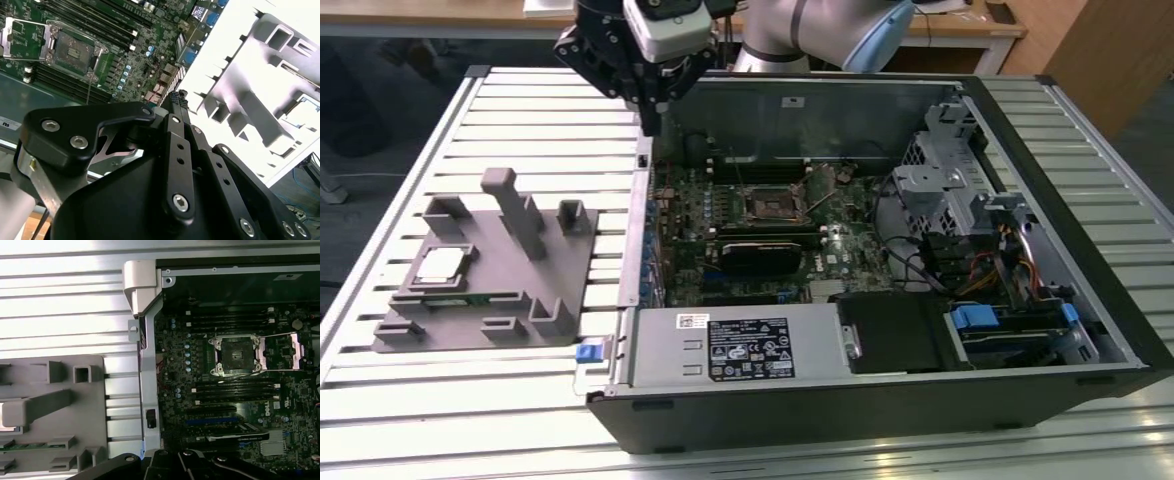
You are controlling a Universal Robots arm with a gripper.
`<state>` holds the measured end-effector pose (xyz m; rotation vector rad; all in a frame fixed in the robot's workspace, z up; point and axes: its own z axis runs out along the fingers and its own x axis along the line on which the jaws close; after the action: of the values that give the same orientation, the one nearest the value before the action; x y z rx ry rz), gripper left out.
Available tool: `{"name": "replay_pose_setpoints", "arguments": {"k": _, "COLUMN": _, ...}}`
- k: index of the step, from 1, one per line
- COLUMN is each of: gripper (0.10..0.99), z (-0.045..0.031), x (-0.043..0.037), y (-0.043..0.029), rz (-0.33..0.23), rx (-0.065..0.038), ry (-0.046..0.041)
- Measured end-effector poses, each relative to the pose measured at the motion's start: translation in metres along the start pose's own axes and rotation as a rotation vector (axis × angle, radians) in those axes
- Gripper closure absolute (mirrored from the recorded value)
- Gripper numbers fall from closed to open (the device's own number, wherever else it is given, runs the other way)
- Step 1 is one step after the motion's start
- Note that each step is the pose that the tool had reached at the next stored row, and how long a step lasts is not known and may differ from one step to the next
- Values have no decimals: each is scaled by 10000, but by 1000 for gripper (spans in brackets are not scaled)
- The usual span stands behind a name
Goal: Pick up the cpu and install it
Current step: 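Reach for the cpu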
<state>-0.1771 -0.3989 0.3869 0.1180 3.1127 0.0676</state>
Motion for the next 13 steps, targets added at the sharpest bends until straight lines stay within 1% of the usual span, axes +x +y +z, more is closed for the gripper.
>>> {"name": "replay_pose_setpoints", "arguments": {"k": 13, "gripper": 980, "z": 9, "x": 48, "y": -4, "rz": 0, "rx": 1, "ry": 7}}
